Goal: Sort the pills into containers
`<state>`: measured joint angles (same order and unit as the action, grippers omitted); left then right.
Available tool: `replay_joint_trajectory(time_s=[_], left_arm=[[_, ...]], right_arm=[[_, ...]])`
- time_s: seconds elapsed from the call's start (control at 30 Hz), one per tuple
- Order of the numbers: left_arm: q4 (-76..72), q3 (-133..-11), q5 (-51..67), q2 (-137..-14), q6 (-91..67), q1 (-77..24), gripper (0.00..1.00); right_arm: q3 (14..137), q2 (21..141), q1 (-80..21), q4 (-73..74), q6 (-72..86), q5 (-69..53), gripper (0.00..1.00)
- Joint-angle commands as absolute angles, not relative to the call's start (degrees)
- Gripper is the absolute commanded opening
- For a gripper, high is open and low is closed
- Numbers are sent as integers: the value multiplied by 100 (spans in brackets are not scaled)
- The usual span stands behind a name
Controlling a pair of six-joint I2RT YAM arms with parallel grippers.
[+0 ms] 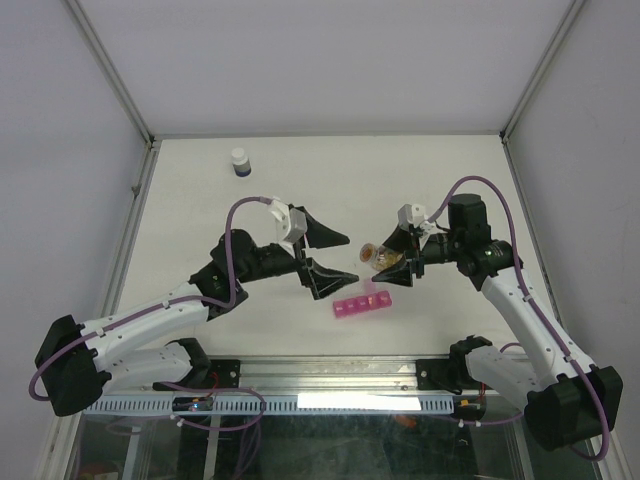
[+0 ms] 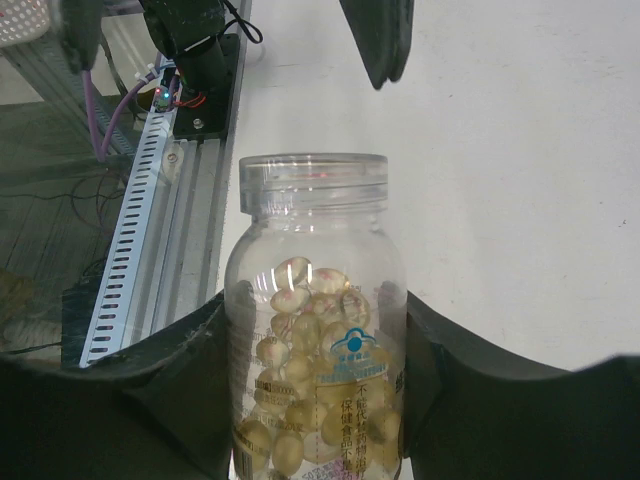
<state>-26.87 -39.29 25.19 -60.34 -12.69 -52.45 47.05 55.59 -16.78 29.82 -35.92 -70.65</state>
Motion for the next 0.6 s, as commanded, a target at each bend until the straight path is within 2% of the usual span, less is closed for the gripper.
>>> replay_joint_trajectory(time_s=[0.0,0.23,0.57], left_arm=[[-2253,-4359,1692,-6136,-3066,-5262,85],[-1210,-5092,839,-6477,-3001,-5875,67],[-659,-5602,543,-6902,-2887,-6046,57]], right_arm=[[4951,5533,-1655,2758,-3560,-7066,0],[4948,5536,-1652,2760,-3559,-7075,0],[4948,5529,-1658,2758,-3560,-7084,0]])
